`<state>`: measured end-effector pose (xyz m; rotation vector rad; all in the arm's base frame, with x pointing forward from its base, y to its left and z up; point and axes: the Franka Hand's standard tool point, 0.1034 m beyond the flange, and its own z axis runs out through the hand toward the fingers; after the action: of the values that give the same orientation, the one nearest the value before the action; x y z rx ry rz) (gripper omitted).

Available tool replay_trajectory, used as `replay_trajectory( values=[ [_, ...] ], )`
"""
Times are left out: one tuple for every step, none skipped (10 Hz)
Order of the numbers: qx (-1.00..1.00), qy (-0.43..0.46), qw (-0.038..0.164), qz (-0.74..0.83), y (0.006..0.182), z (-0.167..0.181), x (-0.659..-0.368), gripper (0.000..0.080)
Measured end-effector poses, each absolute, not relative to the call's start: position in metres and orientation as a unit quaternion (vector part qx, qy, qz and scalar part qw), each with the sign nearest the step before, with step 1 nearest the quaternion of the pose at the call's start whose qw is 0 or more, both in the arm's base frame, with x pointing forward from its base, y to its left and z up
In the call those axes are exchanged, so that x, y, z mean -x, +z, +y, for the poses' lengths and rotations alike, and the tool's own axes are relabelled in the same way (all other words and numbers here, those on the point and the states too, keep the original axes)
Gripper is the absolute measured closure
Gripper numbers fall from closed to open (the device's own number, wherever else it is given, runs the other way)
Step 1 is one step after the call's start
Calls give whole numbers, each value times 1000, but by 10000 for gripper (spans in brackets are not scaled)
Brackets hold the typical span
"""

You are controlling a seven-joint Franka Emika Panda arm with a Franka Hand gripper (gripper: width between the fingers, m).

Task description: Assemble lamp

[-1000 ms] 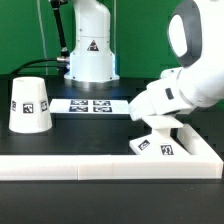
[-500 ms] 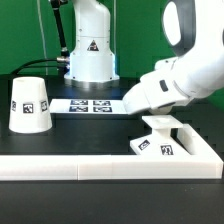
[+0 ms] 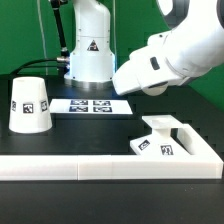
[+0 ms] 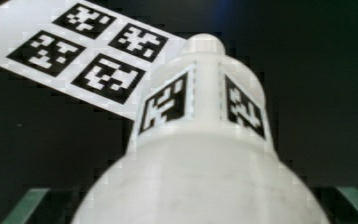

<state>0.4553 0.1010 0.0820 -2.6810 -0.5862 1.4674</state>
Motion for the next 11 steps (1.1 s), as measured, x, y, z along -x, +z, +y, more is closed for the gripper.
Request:
replay_trajectory(
  values=[
    [861,472,15,-188,82,101,-455,223],
    [871,452,21,-193,79,101,-462,223],
    [894,403,29,-194,83,98,-475,223],
    [905,379,28,-192,97,94,-479,223],
    [910,366,28,-191,108,92,-484,223],
    [921,340,28,-190,115,90,-496,223],
    [935,300,26,-189,126,88,-506,223],
    [948,257,26,-187,123,87,-509,223],
    [956,225,28,-184,121,86,-508,223],
    [962,200,28,-182,121,85,-511,223],
    [971,153,29,-181,120,84,-518,223]
  ],
)
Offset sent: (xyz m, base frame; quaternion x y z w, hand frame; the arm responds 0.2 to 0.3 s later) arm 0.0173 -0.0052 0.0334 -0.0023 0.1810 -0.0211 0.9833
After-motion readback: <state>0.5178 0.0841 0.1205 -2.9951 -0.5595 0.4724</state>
